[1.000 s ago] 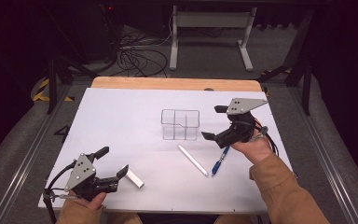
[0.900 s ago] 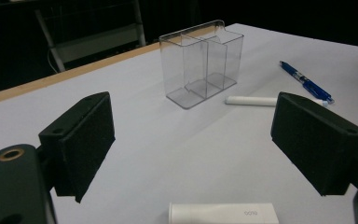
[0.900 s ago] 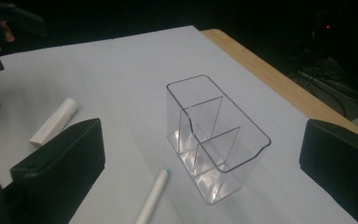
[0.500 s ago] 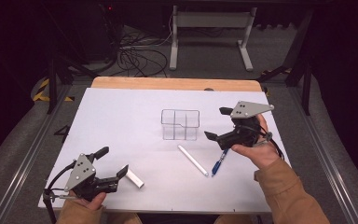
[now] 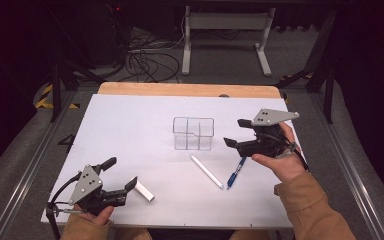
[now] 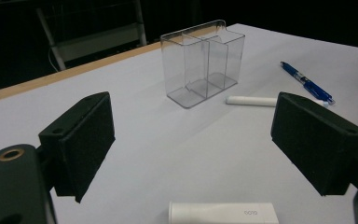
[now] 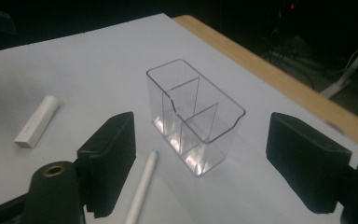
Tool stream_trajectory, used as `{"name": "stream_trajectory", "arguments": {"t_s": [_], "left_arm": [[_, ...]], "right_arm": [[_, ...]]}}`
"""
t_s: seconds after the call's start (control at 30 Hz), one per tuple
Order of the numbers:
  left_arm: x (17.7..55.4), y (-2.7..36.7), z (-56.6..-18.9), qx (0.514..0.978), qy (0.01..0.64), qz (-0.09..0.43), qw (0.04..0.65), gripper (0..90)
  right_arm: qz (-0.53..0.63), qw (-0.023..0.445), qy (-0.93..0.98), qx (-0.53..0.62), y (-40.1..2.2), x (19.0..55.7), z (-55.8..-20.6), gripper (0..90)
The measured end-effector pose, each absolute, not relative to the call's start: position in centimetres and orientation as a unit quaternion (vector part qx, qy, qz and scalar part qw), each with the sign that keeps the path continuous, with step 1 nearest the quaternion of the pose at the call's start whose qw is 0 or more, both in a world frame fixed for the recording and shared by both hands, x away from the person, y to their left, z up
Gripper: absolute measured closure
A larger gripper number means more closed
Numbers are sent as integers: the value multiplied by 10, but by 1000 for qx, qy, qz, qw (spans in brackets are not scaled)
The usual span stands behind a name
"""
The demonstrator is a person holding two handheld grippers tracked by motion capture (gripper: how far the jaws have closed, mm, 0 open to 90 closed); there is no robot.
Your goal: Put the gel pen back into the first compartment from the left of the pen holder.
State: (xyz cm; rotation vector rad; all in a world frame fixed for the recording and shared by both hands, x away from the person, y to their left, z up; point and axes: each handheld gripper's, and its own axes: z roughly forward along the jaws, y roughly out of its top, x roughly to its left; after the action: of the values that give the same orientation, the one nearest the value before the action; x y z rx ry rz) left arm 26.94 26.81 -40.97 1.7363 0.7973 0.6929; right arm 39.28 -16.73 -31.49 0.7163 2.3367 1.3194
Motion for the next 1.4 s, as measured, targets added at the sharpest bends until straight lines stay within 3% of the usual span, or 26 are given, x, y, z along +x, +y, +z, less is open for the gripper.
{"name": "stream_trajectory", "arguments": {"t_s": [0.47,0.8,1.3,1.4], "left_arm": [[269,269,-409,726,334,292,525,142],[268,269,-409,725,334,292,526,142],[268,269,-409,726,333,294,525,142],[268,269,-409,726,334,293,526,142]], "right_arm": [[442,204,834,259,-170,394,-317,208],[416,189,836,302,-169,396,-326,299],[385,166,833,361,-169,400,-333,292],[374,179,831,369,-169,401,-335,281]]}}
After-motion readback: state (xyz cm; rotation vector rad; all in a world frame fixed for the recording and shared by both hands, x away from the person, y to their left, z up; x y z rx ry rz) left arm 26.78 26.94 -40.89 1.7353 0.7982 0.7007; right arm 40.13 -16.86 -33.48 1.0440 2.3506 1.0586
